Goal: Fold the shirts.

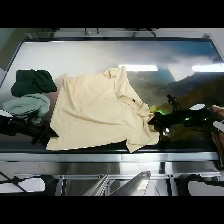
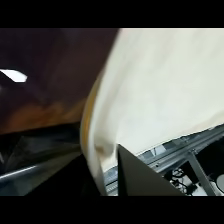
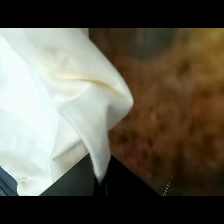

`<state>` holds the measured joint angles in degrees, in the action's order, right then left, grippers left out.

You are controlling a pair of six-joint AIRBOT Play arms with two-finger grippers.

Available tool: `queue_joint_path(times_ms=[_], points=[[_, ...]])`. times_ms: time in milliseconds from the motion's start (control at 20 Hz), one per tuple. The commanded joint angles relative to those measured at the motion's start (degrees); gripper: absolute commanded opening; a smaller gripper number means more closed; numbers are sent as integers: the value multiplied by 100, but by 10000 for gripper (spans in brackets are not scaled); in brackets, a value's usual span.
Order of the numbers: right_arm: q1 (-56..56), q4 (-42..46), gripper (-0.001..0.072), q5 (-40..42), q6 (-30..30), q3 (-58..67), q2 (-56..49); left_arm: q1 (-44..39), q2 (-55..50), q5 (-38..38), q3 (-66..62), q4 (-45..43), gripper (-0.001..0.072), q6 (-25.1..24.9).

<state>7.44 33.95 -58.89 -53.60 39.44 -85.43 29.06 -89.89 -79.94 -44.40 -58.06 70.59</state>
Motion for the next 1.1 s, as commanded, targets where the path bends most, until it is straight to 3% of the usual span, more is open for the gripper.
queue_joint_path(times_ms=[0, 100, 200, 250, 400, 500, 650, 800, 900, 1050], points=[[-4, -286, 23, -459, 33, 144, 24, -155, -516, -662, -197, 1054, 11, -763], [4, -330, 23, -1086, 48, 369, 155, -334, -433, -1307, -428, 1886, 10, -1154], [153, -632, 23, -2151, 50, 748, 501, -426, 4, -2028, -691, 3274, 11, -1486], [315, -1075, 23, -2741, 74, 973, 796, -450, 284, -2564, -844, 4151, 12, -1620], [1045, -3154, 23, -3626, 289, 1742, 1939, -439, 1458, -2662, -1569, 5602, 20, -1523], [1628, -3998, 23, -3512, 352, 2376, 2686, -439, 2159, -2658, -2247, 6279, 20, -1526], [2428, -4382, 24, -2953, 179, 3178, 3615, -321, 2896, -2634, -3519, 7731, 21, -1563], [3112, -4929, 24, -2286, 181, 3661, 4498, 472, 3504, -2608, -4680, 9182, 21, -1661], [3475, -4903, 24, -1808, 181, 3928, 4920, 1462, 3766, -2479, -5206, 9554, 21, -1657], [3687, -4787, 24, -1565, 179, 4212, 5038, 2581, 3869, -2339, -5451, 9370, 21, -1600]])
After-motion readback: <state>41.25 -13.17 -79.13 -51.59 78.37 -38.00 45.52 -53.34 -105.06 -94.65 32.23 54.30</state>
